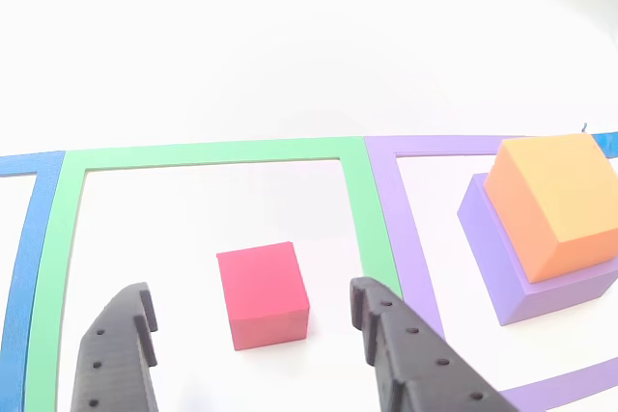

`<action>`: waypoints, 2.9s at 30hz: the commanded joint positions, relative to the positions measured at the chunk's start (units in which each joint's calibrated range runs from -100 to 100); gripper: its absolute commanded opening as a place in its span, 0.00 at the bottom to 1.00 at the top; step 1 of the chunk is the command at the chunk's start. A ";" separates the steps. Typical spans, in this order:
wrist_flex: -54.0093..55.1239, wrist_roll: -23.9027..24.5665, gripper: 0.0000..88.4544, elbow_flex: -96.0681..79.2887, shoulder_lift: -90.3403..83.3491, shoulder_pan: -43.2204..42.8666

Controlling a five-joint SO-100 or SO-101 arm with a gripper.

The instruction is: Tower of hanoi

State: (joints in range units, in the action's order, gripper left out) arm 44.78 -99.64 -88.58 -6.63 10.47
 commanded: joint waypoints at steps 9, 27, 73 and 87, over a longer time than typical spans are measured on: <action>7.69 -0.36 0.26 7.94 12.32 1.51; 11.17 -0.36 0.24 11.76 20.31 -3.19; -1.87 -0.36 0.05 10.12 6.83 -5.78; -53.44 -0.36 0.05 18.22 -31.93 -9.13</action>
State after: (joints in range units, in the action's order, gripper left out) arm 11.33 -99.64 -77.07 -25.88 2.63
